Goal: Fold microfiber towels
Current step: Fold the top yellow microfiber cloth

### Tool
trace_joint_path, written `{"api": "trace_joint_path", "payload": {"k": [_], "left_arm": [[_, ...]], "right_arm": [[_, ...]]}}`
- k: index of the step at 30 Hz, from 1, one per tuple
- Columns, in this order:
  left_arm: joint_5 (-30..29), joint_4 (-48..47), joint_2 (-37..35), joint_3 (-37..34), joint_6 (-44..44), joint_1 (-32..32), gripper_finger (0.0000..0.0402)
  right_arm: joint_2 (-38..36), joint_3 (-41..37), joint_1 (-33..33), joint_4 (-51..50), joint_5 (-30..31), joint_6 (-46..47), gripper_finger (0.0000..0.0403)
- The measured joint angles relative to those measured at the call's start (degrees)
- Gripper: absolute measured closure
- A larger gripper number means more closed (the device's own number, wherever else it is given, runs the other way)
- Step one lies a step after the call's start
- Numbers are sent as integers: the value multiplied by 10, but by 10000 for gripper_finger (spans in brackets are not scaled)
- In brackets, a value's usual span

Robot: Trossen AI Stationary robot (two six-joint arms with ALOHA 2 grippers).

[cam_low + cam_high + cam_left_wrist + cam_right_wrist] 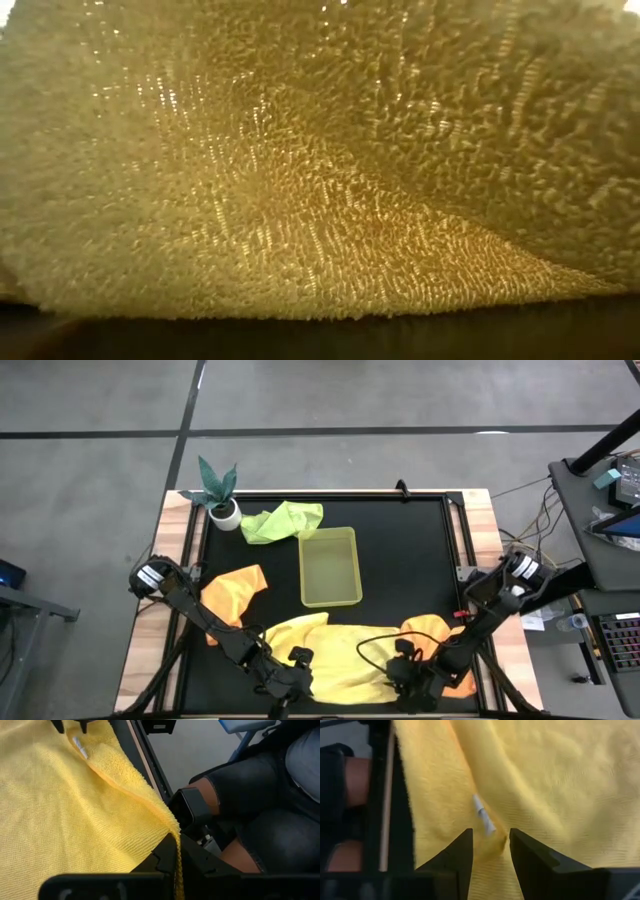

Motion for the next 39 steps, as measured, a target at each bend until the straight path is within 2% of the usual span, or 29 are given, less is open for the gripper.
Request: {"api": "trace_joint_path", "payload": {"k": [6,12,18,24,32,39], "left_arm": [[0,0,0,0,0,0,401],[0,0,0,0,0,0,401],[0,-5,-1,2,-2,1,402],[-6,-34,-13,2,-71,9,402],[-39,-65,-16,1,-70,52,402],[-55,-113,-17,-7,-67,104,402]], "right_arm": [[6,0,-1,-2,-1,3,313],[6,0,0,-3,-3,-9,386],[-27,11,3,-26,1,-52,394],[-74,55,24,-146,23,-60,395],[-86,108,27,-331,65,-39,395],[-86,88,17,-388,110,-5,395]]}}
